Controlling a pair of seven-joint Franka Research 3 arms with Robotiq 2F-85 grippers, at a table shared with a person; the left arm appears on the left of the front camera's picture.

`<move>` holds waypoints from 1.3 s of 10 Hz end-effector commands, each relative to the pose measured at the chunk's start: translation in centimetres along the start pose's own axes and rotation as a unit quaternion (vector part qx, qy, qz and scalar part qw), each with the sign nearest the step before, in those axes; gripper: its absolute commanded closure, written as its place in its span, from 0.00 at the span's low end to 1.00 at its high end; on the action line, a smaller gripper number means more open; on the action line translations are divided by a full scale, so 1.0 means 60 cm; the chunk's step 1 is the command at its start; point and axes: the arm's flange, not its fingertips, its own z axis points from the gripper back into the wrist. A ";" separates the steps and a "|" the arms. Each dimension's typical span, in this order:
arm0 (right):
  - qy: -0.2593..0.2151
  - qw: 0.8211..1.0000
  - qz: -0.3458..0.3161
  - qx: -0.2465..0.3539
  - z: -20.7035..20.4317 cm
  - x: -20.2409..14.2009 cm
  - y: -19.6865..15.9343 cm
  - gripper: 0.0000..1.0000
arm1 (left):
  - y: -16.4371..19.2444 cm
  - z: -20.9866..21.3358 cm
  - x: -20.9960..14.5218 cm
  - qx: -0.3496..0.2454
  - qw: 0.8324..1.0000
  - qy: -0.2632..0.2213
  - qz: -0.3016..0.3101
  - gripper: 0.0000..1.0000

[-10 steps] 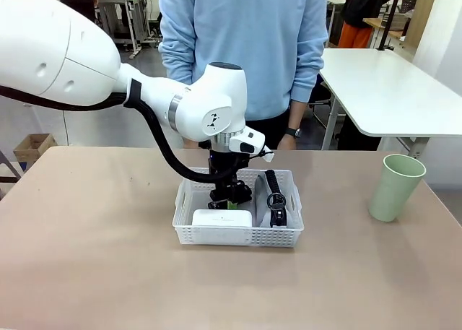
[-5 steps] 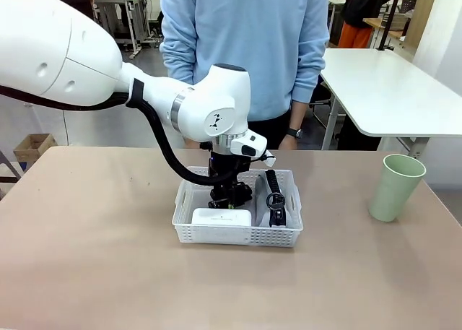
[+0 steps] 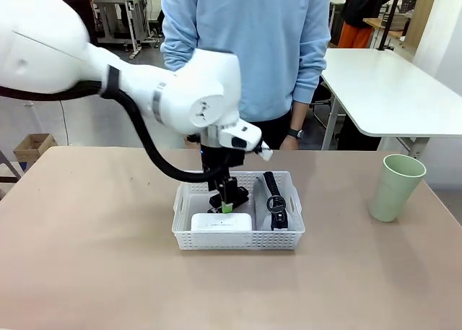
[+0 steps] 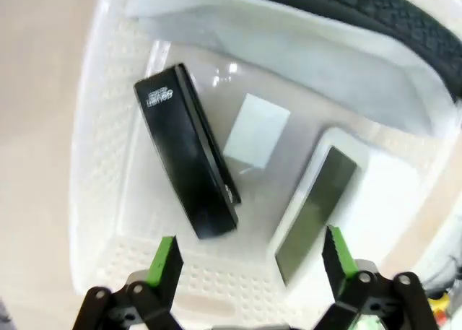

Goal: Efficiently arrange items inside the basket to fit them all.
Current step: Pick up the Stapler and place it inside the Organizing basket.

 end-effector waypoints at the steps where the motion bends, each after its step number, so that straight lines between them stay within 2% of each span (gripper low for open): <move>1: -0.011 1.000 0.012 0.006 0.001 0.003 0.000 0.00 | -0.010 0.075 -0.098 -0.037 0.995 -0.094 0.004 0.00; 3: -0.011 1.000 0.012 0.006 0.001 0.003 0.000 0.00 | 0.012 0.143 -0.176 -0.087 0.982 -0.165 0.013 0.00; 4: -0.011 1.000 0.012 0.006 0.001 0.003 0.000 0.00 | 0.022 0.169 -0.223 -0.127 0.972 -0.196 -0.017 0.00; 5: -0.011 1.000 0.012 0.006 0.001 0.003 0.000 0.00 | 0.033 0.188 -0.279 -0.178 0.955 -0.230 -0.062 0.00; 6: -0.011 1.000 0.012 0.006 0.001 0.003 0.000 0.00 | 0.050 0.197 -0.340 -0.220 0.937 -0.261 -0.071 0.00; 8: -0.011 1.000 0.012 0.006 0.001 0.003 0.000 0.00 | 0.101 0.185 -0.458 -0.303 0.898 -0.316 -0.055 0.00; 9: -0.011 1.000 0.012 0.006 0.001 0.003 0.000 0.00 | 0.130 0.160 -0.496 -0.341 0.873 -0.347 -0.019 0.00; 10: -0.011 1.000 0.012 0.006 0.001 0.003 0.000 0.00 | 0.159 0.120 -0.557 -0.374 0.833 -0.406 0.022 0.00; 11: -0.011 1.000 0.012 0.006 0.001 0.003 0.000 0.00 | 0.191 0.068 -0.634 -0.403 0.758 -0.510 0.060 0.00; 12: -0.011 1.000 0.012 0.006 0.001 0.003 0.000 0.00 | 0.213 0.018 -0.700 -0.415 0.658 -0.623 0.079 0.00; 13: -0.011 1.000 0.012 0.006 0.001 0.003 0.000 0.00 | 0.226 -0.032 -0.726 -0.416 0.564 -0.702 0.123 0.00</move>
